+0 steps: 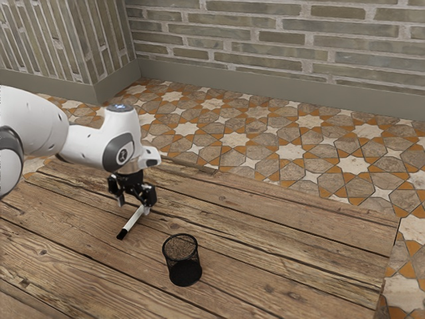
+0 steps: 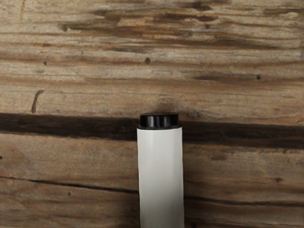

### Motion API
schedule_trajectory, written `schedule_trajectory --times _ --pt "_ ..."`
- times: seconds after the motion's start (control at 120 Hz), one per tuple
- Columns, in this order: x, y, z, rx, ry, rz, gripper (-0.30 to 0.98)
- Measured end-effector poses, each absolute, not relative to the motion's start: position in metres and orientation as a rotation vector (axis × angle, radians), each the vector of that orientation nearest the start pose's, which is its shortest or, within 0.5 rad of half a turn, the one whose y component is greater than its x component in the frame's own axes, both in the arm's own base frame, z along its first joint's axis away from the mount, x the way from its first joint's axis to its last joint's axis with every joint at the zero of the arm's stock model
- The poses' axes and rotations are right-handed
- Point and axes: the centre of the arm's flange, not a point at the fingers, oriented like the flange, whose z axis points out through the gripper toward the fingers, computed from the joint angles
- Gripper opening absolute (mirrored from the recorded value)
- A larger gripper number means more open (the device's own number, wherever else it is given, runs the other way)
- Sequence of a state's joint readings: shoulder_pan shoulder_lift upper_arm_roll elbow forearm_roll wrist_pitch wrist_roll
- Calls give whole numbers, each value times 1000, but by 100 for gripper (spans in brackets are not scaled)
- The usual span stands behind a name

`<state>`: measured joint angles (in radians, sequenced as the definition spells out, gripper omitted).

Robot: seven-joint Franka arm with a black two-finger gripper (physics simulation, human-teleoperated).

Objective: Put the marker into the pen holder.

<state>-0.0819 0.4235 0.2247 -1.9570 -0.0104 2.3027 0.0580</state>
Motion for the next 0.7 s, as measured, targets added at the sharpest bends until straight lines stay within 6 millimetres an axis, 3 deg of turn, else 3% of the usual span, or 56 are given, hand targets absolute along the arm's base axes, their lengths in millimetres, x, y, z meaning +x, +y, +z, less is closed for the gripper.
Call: schedule_trajectory --times 0.383,0.7 --pt "604 76 253 -3076 -99 146 37" --pt "603 75 250 -3077 -87 154 25"
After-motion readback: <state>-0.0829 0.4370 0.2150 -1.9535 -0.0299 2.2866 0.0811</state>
